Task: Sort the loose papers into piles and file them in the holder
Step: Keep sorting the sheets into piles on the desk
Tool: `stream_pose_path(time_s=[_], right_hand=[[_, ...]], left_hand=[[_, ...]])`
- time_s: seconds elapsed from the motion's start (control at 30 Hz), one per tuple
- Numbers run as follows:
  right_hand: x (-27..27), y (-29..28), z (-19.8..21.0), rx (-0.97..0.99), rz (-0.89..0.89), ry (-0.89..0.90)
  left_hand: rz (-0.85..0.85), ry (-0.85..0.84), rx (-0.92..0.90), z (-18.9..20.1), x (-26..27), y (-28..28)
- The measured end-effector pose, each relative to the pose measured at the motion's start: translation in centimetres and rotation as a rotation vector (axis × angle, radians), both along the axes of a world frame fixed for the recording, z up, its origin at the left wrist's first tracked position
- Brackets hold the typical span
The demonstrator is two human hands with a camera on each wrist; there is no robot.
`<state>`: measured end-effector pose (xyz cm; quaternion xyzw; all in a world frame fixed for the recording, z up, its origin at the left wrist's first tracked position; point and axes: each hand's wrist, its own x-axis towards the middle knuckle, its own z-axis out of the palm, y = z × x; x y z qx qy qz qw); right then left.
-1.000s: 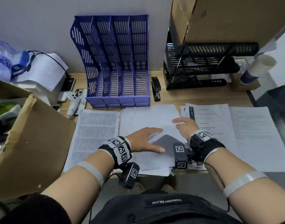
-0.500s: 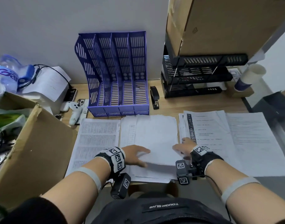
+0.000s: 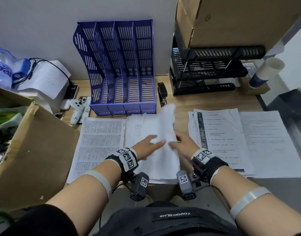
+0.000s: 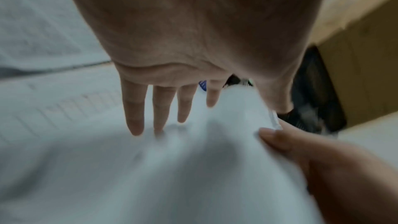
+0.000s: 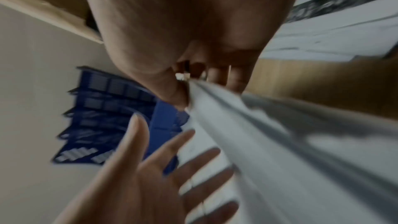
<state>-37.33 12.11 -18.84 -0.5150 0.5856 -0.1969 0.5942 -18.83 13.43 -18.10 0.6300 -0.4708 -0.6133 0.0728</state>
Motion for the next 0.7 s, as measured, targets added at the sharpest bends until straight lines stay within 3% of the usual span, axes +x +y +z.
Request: stream_pose_path(time_s=[0.07,0.13,0.23,0.33,0.47,0.53,0.63,0.7], right_hand=[[1.7,0.3,1.6,-0.005,0.15,-0.09],[2.8,0.2,2.6,0.048,0.23,-0.157],[2.5,-0.8,2.5,-0.001,0.072,-0.112],[0.2,-2.3,1.3,-0.094,-0.1,0.15],[-0.6,-2.3,-0.1,0.225,-0.025,-0.192],[0.2,-1.8,-0.7,0.198,0.009,-0.198],[1.2,-1.2,-0.9,0.032,0.054,0.077],[1.9,-0.7,-0.4,-0.016,0.073,0.16]], left_hand=[[0.225,0.213,0.021,1.0,-0.2,-0.9],[0.33,0.276,-0.064,1.5,0.2,-1.8],[0.407,0.122,-0.173,1.6,2.0,-2.7],[0.487,0.248,-0.119,2.9,3.4,-2.1],[0.614,0.392,-0.06,3.1,5.1,-1.1],[0.645,0.323,-0.073,2.5,5.9,-0.6],[0.589,0.107,-0.113,0.5,7.6,0.4],[0.542,-0.006,-0.085,-0.9,8.4,1.2]])
